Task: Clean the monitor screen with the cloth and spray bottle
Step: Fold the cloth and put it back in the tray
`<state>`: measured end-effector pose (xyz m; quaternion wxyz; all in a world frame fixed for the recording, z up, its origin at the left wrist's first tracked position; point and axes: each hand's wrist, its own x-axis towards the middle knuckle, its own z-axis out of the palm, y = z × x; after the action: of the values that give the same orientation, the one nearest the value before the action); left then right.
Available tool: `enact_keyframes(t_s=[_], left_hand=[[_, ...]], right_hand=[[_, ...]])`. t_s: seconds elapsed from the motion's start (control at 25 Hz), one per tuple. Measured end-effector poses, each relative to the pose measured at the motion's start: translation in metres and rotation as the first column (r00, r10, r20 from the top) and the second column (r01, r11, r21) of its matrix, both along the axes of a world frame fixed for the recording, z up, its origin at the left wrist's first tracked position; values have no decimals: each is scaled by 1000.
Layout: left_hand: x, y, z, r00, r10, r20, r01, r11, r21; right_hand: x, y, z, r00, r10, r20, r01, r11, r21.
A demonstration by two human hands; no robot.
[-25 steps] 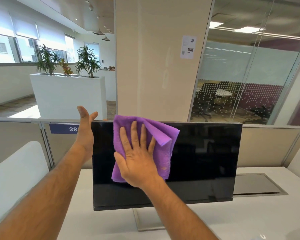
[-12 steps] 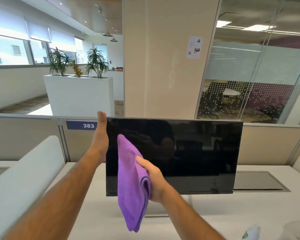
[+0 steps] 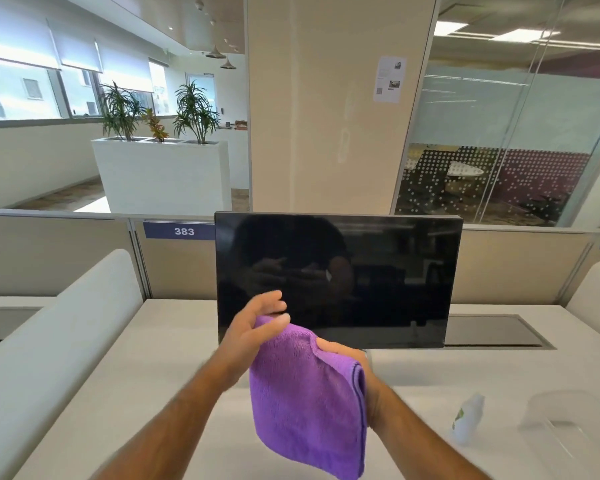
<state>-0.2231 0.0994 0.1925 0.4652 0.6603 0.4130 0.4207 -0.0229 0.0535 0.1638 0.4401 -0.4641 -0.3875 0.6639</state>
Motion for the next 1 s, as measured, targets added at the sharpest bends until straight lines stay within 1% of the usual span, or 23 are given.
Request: enact_keyframes(t_s=[0.04, 0.12, 0.2, 0.24, 0.32, 0.36, 0.4, 0.44, 0.52, 0.6, 0.64, 0.72, 0.8, 0.88, 0.92, 0.96, 1.0], left_hand=[[2, -8, -10, 1000, -11, -8, 10, 997, -75], [7, -22, -29, 999, -7, 49, 17, 978, -208], [16, -36, -44, 996, 31, 83, -6, 960, -281], [21, -42, -49, 994, 69, 83, -40, 950, -308], [30, -52, -57, 987, 148, 56, -122, 937, -329], [34, -55, -60, 984, 176, 38, -154, 931, -330], [36, -58, -62, 981, 196, 15, -180, 926, -332], [37, -62, -65, 978, 209, -14, -202, 921, -333], [39, -69, -69, 972, 224, -70, -234, 911, -340], [40, -75, -73, 966, 236, -105, -258, 899, -353], [41, -78, -75, 965, 238, -113, -263, 891, -369], [43, -85, -76, 971, 217, -102, -240, 864, -443], [43, -91, -76, 983, 168, -69, -178, 811, -558], [42, -97, -77, 991, 122, -49, -124, 738, -663], [42, -99, -80, 993, 100, -60, -113, 716, -689], [41, -101, -85, 993, 77, -93, -120, 714, -690], [42, -103, -91, 989, 56, -138, -135, 730, -670]], right_hand=[[5, -7, -5, 998, 0, 56, -1, 1000, 12], [13, -18, -14, 990, 9, 138, -13, 1000, 24], [20, -27, -21, 989, 10, 144, -9, 1000, -7], [25, -31, -25, 994, 7, 110, -2, 999, -45], [36, -37, -36, 1000, -11, -24, 6, 981, -192], [41, -41, -40, 995, -1, -100, -25, 966, -257], [48, -46, -47, 984, 12, -179, -62, 960, -274], [54, -50, -53, 968, 24, -251, -90, 963, -255], [65, -62, -60, 942, 57, -330, -129, 971, -203], [72, -72, -62, 946, 123, -299, -176, 971, -159], [76, -75, -63, 960, 138, -246, -185, 966, -181], [82, -79, -67, 979, 117, -167, -159, 952, -262], [87, -83, -70, 986, 63, -153, -113, 934, -340], [93, -85, -73, 988, 29, -153, -86, 919, -384], [96, -87, -76, 990, 25, -141, -80, 914, -397], [99, -88, -80, 993, 26, -113, -70, 911, -407], [101, -89, -84, 998, 26, -59, -48, 909, -414]])
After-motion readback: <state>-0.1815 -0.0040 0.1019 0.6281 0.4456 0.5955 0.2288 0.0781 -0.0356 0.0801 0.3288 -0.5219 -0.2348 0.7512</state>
